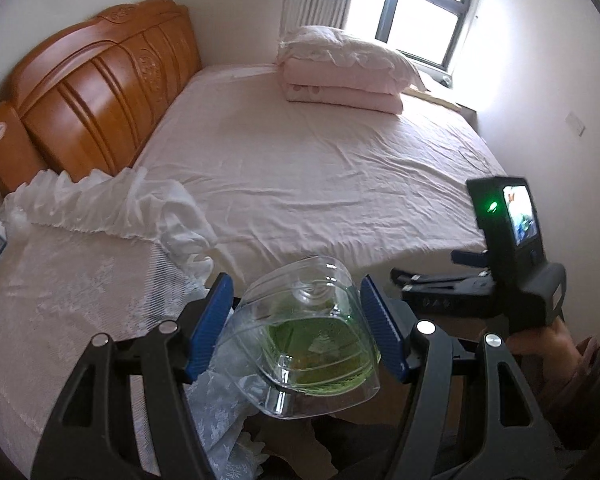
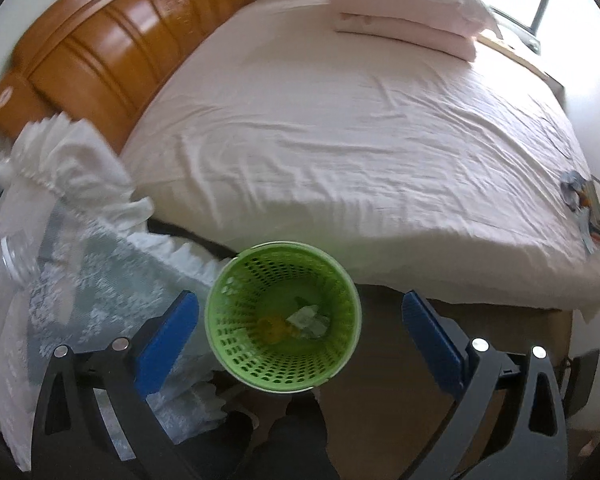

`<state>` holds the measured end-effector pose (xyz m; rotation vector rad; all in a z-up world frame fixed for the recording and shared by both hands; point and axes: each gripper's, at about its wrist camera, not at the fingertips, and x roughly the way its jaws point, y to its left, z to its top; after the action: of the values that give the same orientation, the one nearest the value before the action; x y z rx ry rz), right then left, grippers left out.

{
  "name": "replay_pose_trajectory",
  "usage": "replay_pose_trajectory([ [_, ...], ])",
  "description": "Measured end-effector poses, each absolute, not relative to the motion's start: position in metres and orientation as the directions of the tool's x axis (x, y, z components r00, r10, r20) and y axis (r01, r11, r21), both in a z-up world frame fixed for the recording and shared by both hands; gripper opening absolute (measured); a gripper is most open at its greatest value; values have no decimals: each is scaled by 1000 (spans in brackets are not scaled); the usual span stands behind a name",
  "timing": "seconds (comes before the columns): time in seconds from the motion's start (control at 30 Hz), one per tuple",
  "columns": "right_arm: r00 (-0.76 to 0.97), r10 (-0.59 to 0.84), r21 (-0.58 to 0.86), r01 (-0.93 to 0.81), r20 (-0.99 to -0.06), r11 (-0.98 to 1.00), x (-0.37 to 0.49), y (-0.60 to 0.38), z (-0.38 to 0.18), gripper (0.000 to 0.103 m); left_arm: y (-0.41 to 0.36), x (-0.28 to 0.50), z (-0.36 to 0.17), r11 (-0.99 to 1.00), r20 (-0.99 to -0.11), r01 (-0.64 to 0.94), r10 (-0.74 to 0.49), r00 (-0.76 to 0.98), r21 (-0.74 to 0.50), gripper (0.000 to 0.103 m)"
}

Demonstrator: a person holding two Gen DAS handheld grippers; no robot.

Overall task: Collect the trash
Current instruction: 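Carry the bottle and bag over the green wastebasket and release both, then move both tools back toward the remaining trash on the bed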

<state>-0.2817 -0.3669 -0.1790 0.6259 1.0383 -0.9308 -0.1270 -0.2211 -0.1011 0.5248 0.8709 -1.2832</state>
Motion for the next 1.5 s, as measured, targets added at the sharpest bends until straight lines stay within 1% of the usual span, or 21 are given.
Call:
replay_pose_trajectory([
  [0.27, 181, -383, 22, 923, -906, 384, -320, -391, -169, 101, -255, -151, -121, 132, -828, 984, -561, -23, -117, 65],
  [0.3, 178, -386, 24, 928, -905, 372, -325, -394, -167, 101, -259, -154, -124, 121, -833, 986, -552, -33, -119, 69],
  [0.33, 177, -390, 25, 931, -904, 365, -328, -396, -165, 101, -261, -156, -125, 118, -838, 986, -545, -35, -118, 82],
  [0.37, 177, -391, 26, 932, -903, 362, -330, -397, -165, 101, -263, -158, -126, 116, -839, 987, -543, -32, -112, 92],
  [0.47, 175, -396, 27, 936, -901, 351, -335, -400, -163, 101, -261, -161, -123, 105, -828, 987, -559, -40, -118, 95],
  [1.23, 225, -393, 51, 912, -891, 406, -304, -379, -156, 101, -239, -128, -109, 256, -810, 957, -585, 42, -135, 95],
  [1.33, 254, -407, 52, 894, -877, 446, -289, -370, -147, 101, -228, -118, -103, 300, -798, 945, -597, 80, -129, 95],
  [1.5, 350, -386, 86, 825, -854, 559, -245, -351, -125, 101, -201, -97, -96, 387, -785, 915, -600, 156, -115, 95],
])
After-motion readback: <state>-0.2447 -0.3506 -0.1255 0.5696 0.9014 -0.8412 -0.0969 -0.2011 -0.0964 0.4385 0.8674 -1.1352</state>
